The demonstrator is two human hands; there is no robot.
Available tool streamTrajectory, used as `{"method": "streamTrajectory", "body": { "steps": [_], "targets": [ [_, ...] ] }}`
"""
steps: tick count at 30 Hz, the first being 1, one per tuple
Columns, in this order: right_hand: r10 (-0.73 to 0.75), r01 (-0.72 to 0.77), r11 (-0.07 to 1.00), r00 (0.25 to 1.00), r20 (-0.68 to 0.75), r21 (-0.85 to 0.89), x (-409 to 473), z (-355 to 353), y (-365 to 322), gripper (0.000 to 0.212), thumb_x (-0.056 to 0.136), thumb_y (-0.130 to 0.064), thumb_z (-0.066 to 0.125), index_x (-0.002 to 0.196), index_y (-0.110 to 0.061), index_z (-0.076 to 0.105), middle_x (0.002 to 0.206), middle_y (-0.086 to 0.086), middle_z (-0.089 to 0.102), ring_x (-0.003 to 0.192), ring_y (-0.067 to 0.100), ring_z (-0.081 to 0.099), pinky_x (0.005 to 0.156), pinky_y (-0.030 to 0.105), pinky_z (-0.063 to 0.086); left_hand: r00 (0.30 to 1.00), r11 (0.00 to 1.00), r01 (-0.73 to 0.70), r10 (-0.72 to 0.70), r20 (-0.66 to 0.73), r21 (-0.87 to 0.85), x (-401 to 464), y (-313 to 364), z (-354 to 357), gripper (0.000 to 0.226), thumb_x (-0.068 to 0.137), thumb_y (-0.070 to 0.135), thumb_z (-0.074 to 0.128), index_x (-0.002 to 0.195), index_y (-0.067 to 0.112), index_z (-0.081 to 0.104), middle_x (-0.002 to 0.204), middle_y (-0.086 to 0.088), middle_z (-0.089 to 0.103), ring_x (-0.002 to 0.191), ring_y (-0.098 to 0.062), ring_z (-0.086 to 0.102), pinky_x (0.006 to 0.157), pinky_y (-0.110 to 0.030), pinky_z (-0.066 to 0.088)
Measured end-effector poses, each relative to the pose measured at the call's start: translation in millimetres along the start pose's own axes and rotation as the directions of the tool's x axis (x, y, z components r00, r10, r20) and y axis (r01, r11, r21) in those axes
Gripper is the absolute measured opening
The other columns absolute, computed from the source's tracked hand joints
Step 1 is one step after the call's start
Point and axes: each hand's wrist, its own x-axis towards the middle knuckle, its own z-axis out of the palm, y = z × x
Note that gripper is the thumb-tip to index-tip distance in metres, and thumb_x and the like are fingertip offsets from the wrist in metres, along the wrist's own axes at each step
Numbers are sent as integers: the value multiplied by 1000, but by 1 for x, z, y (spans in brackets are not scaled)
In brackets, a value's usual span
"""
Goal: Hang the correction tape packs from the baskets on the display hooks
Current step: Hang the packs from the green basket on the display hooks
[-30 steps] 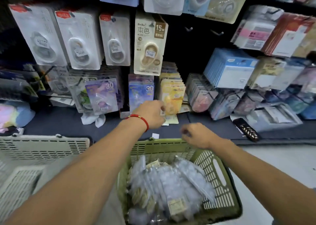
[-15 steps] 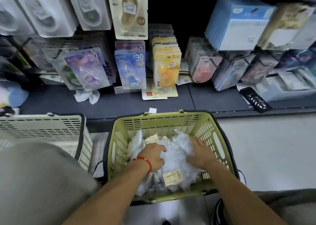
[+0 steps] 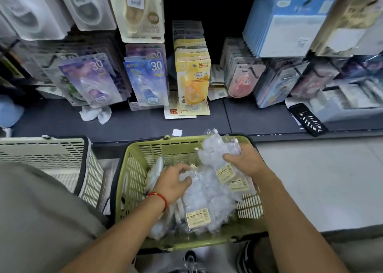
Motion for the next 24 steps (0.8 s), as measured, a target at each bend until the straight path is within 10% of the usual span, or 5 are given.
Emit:
{"method": "streamTrajectory", "body": {
  "steps": [5,11,17,24],
  "targets": [
    [8,-46,914,995,94,404,-15,9,-30,11,95,-13,70,103,-6,74,95,14,80,87,33,78,77,44,64,978,674,198,-184,98,-712,-10,20,-1,64,86,46,81,137,25,51,117,1,73,108,-16,71,98,-37,58],
    [95,-253,778,952,290,575,-28,43,-27,17,96,-6,69,110,0,61,107,21,74,92,31,75,75,43,64,963,203,188,-229,140,-961,-16,5,-21,28,98,6,69,117,19,54,116,-12,71,95,-26,71,84,-46,63],
    [135,-188,717,982,131,672,-29,28,-10,10,95,-2,67,104,-7,64,99,17,78,75,24,77,57,35,62,963,484,114,-269,-23,-868,-20,-6,-28,20,106,18,61,125,16,66,98,-1,82,80,-16,78,65,-32,62],
    [-86,-99,857,940,330,505,-36,78,-33,31,100,-15,56,125,-21,71,120,5,77,107,24,75,85,41,62,970,463,242,-104,219,-853,-24,-3,-9,34,103,41,62,134,27,63,117,-3,80,102,-20,78,74,-39,65]
  ]
}}
